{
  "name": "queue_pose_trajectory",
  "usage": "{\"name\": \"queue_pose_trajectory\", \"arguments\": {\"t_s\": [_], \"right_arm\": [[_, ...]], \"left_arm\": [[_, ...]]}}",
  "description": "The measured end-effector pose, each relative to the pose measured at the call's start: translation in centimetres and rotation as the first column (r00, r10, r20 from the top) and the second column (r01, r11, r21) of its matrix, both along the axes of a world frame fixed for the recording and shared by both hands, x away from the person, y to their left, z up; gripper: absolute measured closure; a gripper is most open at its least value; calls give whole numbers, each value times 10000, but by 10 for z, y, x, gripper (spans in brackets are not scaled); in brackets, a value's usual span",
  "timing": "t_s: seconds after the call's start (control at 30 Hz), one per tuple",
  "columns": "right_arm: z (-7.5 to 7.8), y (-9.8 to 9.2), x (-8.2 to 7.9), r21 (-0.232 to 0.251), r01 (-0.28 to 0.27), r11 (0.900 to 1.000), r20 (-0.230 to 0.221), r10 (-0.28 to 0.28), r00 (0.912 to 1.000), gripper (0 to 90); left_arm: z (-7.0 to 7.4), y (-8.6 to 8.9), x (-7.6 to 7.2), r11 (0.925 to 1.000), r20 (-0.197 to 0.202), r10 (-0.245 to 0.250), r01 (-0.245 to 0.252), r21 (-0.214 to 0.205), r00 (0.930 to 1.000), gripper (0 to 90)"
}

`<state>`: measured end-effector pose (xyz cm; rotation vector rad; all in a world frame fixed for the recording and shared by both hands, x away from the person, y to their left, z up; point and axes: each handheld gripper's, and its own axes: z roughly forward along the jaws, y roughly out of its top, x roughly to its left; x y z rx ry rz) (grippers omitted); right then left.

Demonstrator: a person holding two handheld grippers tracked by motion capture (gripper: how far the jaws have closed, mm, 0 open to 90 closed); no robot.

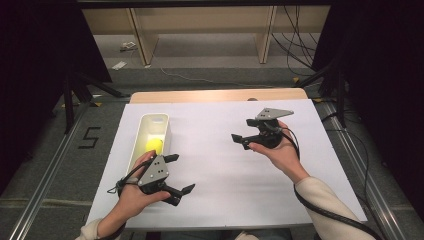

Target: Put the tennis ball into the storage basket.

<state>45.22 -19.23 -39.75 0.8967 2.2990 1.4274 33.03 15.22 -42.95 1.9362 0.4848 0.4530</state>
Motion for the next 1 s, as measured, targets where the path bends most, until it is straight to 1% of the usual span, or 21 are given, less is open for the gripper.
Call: {"name": "queue_pose_trajectory", "arguments": {"t_s": [0.03,0.13,0.33,0.37,0.4,0.5,0.53,0.6,0.67,0.77,0.8,0.83,0.87,0.93,1.0], "right_arm": [[-1,-7,-3,12,90,10000,29,-90,10000,157],[-2,-16,-8,32,224,9997,5,-224,9997,157],[-5,-32,-21,115,458,9989,-33,-458,9989,157],[-5,-32,-21,115,458,9989,-33,-458,9989,157],[-7,-39,-26,145,538,9984,-19,-538,9985,157],[-9,-44,-30,146,632,9979,-18,-632,9980,157],[-11,-52,-36,252,768,9967,-29,-768,9970,157],[-11,-54,-38,263,841,9961,-53,-840,9965,157],[-12,-62,-45,328,990,9945,-9,-990,9951,157],[-12,-67,-49,359,1080,9935,93,-1084,9941,157],[-14,-73,-53,419,1153,9924,142,-1160,9932,156],[-14,-73,-53,419,1153,9924,142,-1160,9932,156],[-16,-77,-57,517,1265,9906,91,-1271,9918,156],[-18,-79,-60,644,1326,9891,99,-1335,9910,156],[-21,-81,-62,584,1343,9892,71,-1349,9908,156]], "left_arm": [[0,0,0,10000,0,-2,2,-4,10000,0],[0,0,0,10000,5,10,-10,4,10000,0],[0,0,0,10000,8,18,-18,6,10000,0],[0,0,0,10000,8,18,-18,6,10000,0],[0,0,0,10000,21,42,-42,-16,10000,0],[0,0,0,10000,20,66,-66,-28,10000,0],[0,0,0,10000,17,61,-61,-27,10000,0],[0,0,0,10000,16,56,-56,-24,10000,0],[0,0,0,10000,10,48,-48,-2,10000,0],[0,0,0,10000,14,68,-68,-10,10000,0],[0,0,0,10000,15,78,-78,-16,10000,0],[0,0,0,10000,14,85,-85,-17,10000,0],[0,0,0,10000,17,90,-90,-15,10000,0],[0,0,0,10000,24,79,-79,-17,10000,0],[0,0,0,10000,32,45,-45,-17,10000,0]]}}
